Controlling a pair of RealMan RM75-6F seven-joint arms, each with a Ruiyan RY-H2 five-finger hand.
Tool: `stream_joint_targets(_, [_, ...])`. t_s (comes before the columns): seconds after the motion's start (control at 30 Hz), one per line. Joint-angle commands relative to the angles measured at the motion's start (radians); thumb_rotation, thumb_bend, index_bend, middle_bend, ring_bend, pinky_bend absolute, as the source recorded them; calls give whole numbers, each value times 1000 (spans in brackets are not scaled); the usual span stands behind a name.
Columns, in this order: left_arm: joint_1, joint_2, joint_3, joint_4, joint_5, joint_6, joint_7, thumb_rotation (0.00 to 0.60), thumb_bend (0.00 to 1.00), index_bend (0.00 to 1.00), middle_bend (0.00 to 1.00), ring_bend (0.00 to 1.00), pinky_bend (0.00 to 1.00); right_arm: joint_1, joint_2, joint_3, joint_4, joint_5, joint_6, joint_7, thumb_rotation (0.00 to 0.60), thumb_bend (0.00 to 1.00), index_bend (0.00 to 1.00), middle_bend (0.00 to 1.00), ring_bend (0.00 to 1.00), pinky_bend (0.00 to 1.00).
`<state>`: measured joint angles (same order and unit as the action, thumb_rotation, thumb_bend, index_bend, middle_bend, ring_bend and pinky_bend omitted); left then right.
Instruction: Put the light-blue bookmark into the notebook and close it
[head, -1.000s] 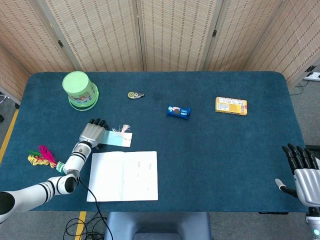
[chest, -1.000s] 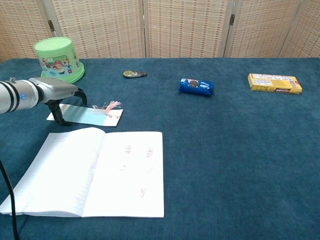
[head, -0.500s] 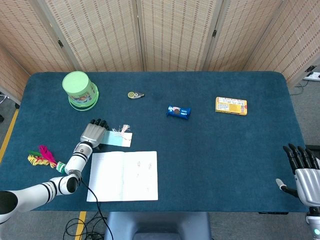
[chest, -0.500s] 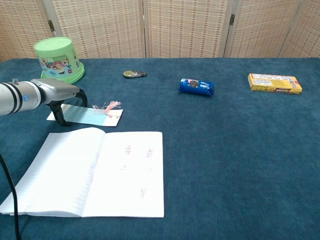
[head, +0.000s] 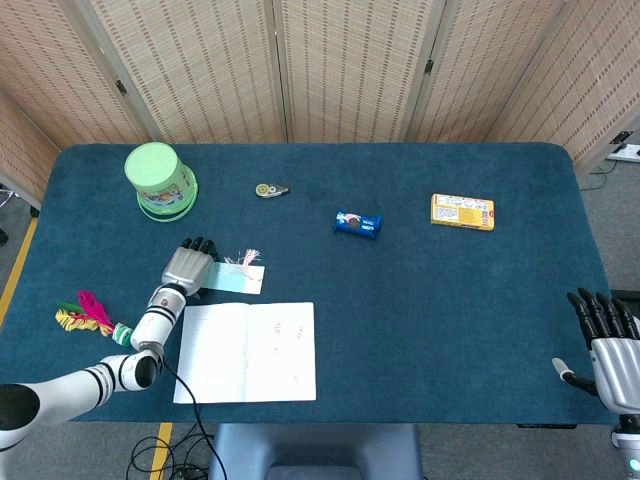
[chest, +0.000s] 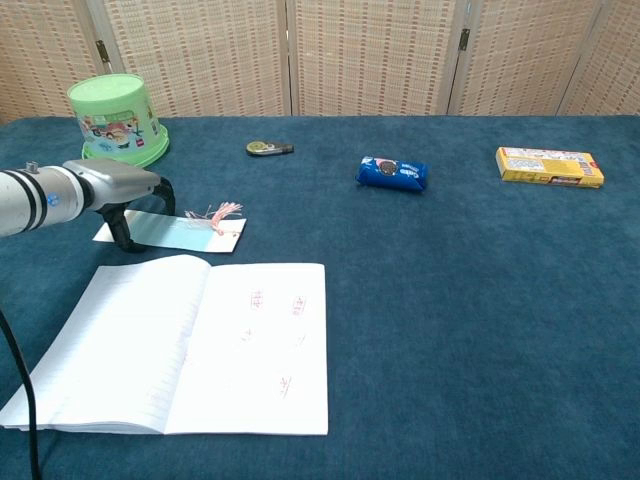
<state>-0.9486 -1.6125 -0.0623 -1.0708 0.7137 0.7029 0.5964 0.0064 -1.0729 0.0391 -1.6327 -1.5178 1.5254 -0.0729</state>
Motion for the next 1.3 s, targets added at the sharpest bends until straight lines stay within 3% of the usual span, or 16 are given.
stream_joint_targets(0.03, [3, -1, -4, 0, 12, 4, -10, 600, 292, 306, 106, 52, 131, -1, 0, -1, 1, -2, 1, 1, 600, 139, 39, 57, 0, 0])
stream_joint_targets(0.57, [25, 25, -22, -24, 99, 12, -89, 600, 302, 335, 107, 52, 131, -3, 2, -2, -1, -7, 6, 3, 600, 139, 38, 57, 0, 0])
stream_joint_targets(1.03, [47, 115, -65, -150, 304, 47, -282, 600, 309, 353, 107, 52, 131, -4, 2, -5, -4, -18, 12, 3, 600, 139, 39, 57, 0, 0])
stream_joint_targets(1.3, [69, 186, -70, -267, 496, 119, -411, 600, 309, 352, 107, 52, 131, -7, 5, -5, -6, -21, 17, 4, 600, 139, 38, 57, 0, 0])
